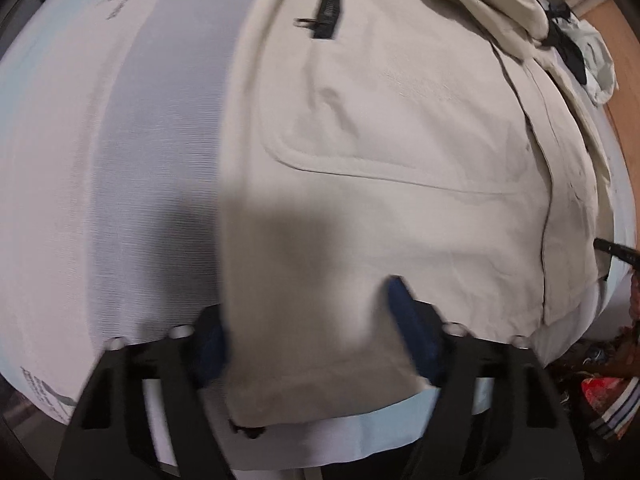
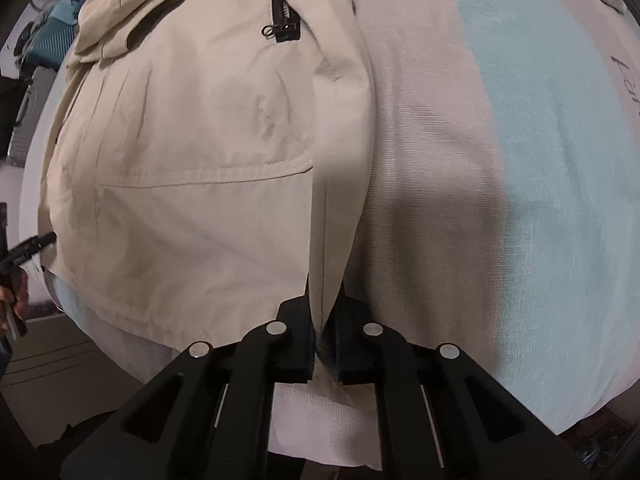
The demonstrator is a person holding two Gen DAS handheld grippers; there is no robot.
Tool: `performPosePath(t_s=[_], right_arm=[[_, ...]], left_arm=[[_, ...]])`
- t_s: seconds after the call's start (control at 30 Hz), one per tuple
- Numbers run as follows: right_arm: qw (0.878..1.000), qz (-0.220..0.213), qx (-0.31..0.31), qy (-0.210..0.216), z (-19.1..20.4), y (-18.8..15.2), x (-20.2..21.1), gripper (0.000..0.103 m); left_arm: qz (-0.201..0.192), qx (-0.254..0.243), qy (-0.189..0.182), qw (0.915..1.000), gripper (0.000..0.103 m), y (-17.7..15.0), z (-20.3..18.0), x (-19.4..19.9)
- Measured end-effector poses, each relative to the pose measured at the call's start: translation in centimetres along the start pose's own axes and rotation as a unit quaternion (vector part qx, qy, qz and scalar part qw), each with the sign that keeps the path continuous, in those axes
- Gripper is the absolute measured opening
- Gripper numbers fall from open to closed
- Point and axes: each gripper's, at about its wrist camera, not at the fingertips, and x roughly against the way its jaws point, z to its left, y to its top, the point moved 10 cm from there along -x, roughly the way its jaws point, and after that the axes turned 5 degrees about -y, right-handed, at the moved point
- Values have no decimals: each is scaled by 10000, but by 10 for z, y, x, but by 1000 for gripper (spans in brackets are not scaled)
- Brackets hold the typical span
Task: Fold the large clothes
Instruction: 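Hold the hem with both tools and lift it off the bed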
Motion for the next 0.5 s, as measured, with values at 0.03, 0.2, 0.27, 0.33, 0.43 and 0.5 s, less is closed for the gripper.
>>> performPosePath(t_s=[0.03,0.2,0.27,0.33,0.43,0.5], right_arm=[[10000,-1,-29,-6,8,1,-3,7],[9997,-27,-252,34,11,0,-6,8],[9993,1,-360,59,11,-1,-8,9],[9990,31,-436,29,8,-2,-10,9],[9989,130,-431,-164,8,-1,-11,9],[9984,232,-325,-403,14,2,-10,9]], left_arm=[[-12,25,4,10000,46,0,1,1],[-45,-27,68,10000,10,-2,0,3],[-66,-90,133,9998,4,-1,-5,3],[-77,-104,207,9997,3,2,-11,3],[-93,-63,286,9995,2,3,-26,5],[-96,-76,353,9993,2,6,-32,12]])
